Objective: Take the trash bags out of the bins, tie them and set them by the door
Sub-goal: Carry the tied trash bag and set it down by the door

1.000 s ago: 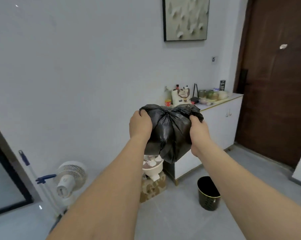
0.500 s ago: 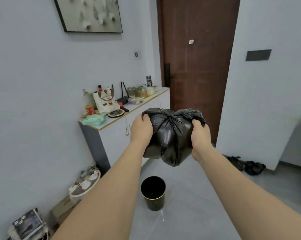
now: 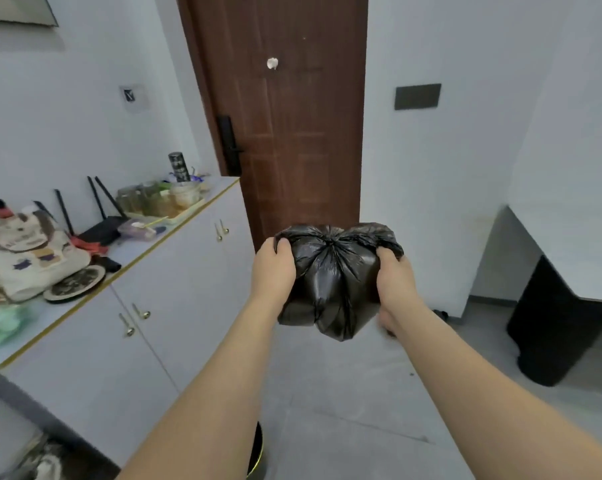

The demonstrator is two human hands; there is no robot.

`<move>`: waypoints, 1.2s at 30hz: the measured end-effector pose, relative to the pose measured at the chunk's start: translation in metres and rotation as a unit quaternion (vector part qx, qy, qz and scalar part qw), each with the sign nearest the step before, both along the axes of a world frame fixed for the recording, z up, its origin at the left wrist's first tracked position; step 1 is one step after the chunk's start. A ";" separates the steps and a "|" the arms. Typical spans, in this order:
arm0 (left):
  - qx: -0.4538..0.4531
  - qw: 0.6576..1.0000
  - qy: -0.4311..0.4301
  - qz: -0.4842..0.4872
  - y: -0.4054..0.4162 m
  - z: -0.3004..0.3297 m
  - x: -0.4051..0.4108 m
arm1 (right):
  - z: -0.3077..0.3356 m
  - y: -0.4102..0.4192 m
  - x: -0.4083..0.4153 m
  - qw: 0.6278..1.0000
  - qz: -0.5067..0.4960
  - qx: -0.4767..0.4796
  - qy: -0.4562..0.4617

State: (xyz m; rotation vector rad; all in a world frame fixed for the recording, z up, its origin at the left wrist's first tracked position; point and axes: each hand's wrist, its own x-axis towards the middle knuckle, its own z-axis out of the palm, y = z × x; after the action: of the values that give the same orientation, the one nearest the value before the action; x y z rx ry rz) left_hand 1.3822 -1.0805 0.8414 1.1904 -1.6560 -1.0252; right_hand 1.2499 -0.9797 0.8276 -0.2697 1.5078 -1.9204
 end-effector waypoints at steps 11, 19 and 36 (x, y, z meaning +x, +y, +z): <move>0.065 0.995 -0.051 -0.054 -0.117 -0.065 -0.242 | -0.060 -0.096 -0.236 0.996 -0.046 0.058 -0.040; 0.091 0.995 -0.046 -0.020 -0.217 -0.092 -0.343 | -0.086 -0.202 -0.343 0.995 -0.017 0.082 -0.056; 0.180 0.977 -0.109 -0.023 -0.447 -0.437 -0.522 | -0.413 -0.430 -0.521 0.960 0.002 0.262 -0.095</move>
State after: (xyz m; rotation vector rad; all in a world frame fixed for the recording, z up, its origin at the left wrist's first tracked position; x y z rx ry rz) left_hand 0.8602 -1.5279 0.4040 1.5525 -1.7170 -1.3031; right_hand 0.7292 -1.4101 0.4141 0.1448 1.8072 -1.4245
